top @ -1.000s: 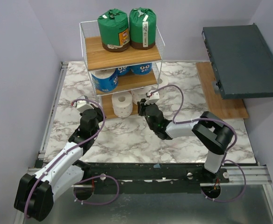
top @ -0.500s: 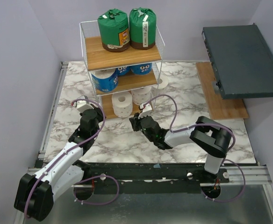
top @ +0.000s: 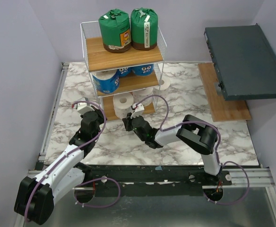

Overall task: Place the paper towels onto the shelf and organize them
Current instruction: Adjust the paper towel on the shelf.

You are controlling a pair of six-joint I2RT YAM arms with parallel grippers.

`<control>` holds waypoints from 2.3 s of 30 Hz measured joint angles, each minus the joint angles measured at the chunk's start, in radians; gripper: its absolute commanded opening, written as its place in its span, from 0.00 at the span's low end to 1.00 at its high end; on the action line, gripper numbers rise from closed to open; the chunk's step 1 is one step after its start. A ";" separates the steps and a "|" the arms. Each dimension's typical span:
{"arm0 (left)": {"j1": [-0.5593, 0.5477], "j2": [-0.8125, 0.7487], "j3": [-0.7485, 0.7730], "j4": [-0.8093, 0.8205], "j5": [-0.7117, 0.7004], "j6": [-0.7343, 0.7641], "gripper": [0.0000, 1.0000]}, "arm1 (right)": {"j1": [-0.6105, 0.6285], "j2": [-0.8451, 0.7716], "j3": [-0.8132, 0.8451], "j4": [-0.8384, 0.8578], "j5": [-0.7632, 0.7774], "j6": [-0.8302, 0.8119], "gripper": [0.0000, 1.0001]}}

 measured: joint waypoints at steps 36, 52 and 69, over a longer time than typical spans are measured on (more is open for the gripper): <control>0.000 -0.018 -0.023 0.019 0.026 -0.026 0.00 | -0.150 0.186 0.272 -0.068 0.026 -0.049 0.11; -0.020 0.010 -0.042 -0.014 0.097 -0.040 0.00 | -0.163 0.179 0.245 -0.067 0.015 -0.058 0.13; -0.020 0.002 -0.041 -0.015 0.098 -0.040 0.00 | -0.163 -0.117 -0.071 0.005 0.093 -0.087 0.12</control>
